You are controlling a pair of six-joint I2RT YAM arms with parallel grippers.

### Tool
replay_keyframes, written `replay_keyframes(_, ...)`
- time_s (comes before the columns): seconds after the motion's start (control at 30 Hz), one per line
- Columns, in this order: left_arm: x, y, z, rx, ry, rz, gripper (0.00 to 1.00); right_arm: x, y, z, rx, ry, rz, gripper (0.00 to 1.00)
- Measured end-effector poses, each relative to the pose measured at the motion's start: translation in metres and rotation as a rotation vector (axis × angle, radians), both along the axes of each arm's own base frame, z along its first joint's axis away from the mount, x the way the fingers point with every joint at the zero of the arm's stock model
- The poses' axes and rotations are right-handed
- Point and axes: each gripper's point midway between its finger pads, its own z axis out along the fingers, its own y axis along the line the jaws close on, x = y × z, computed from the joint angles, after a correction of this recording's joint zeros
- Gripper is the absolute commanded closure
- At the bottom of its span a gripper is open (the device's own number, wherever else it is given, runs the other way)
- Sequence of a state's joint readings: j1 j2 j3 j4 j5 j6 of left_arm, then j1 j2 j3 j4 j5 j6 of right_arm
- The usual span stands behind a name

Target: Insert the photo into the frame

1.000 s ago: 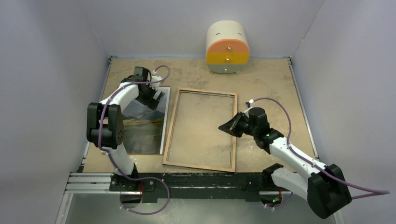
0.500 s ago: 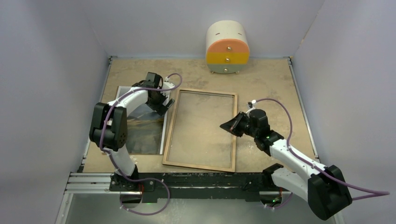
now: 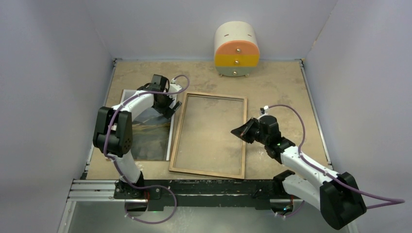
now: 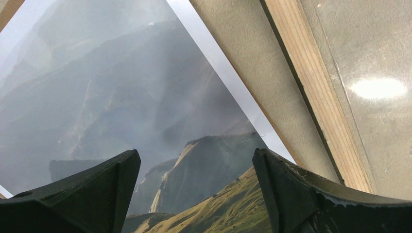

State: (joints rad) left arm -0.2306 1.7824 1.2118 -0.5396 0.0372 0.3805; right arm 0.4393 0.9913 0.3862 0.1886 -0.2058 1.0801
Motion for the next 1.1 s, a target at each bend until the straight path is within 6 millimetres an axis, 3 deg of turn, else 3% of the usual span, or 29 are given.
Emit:
replay_keyframes(0.23,-0.001,-0.003,-0.002,-0.001,0.006,-0.005,0.06,0.001,0.004,0.005,0.017,-0.048,0.027,1.00)
replay_keyframes(0.57,-0.009,-0.011,-0.018,-0.004,0.042,-0.027,0.07,0.001,0.019,0.050,0.138,-0.241,0.108,1.00)
replay_keyframes(1.1,-0.009,-0.012,-0.020,-0.013,0.044,-0.008,0.08,-0.003,0.032,0.063,0.188,-0.301,0.201,1.00)
